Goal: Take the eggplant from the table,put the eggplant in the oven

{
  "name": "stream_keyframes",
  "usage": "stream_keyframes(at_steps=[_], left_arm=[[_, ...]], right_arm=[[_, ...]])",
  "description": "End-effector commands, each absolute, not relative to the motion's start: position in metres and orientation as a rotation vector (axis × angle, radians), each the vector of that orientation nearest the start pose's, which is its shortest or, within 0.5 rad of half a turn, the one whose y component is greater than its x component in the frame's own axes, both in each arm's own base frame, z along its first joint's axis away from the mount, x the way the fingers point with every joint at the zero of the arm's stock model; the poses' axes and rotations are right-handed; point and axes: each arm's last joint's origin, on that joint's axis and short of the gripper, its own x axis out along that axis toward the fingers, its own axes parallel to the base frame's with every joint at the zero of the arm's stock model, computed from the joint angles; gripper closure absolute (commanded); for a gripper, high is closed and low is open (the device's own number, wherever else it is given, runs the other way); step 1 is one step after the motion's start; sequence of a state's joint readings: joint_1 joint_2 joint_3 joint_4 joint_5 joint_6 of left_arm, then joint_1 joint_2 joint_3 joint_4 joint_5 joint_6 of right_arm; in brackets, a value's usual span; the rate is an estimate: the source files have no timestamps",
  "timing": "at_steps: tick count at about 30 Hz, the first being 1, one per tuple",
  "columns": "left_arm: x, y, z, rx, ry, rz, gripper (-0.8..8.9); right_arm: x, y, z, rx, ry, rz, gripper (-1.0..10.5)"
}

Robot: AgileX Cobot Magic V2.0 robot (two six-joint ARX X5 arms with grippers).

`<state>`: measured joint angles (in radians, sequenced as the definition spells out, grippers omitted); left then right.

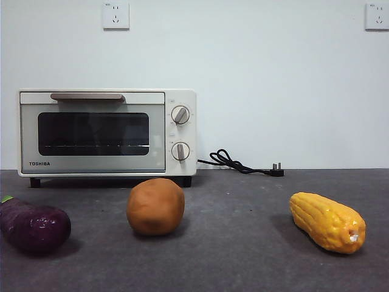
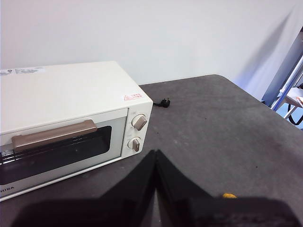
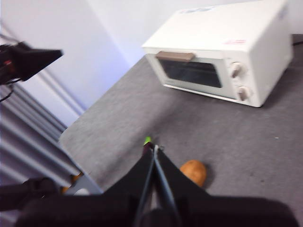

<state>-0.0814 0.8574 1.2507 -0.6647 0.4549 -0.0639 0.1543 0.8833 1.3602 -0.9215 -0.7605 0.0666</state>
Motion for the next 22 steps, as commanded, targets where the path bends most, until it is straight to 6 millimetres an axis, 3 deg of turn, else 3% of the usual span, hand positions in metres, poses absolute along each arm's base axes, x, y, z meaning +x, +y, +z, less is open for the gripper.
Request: stream_keyframes(at_steps=[1,17,22], left_arm=[[0.1400,-0.0246,0.4274,-0.097,0.281,-0.530,8.19],[0.1415,-0.0247,0.4265,-0.092,0.288,-0.530,8.19],[0.1421,-0.0247,0.4262,-0.092,0.289,-0.528,8.19]], right_arm=[[0.1153,0.0422,0.4370,0.182,0.462,0.926,9.6],[0.1135,0.0473,0.4371,0.166,0.463,0.970,9.3],[0.1145,0.0481,0.4374,0.172,0.461,0.998,6.4]])
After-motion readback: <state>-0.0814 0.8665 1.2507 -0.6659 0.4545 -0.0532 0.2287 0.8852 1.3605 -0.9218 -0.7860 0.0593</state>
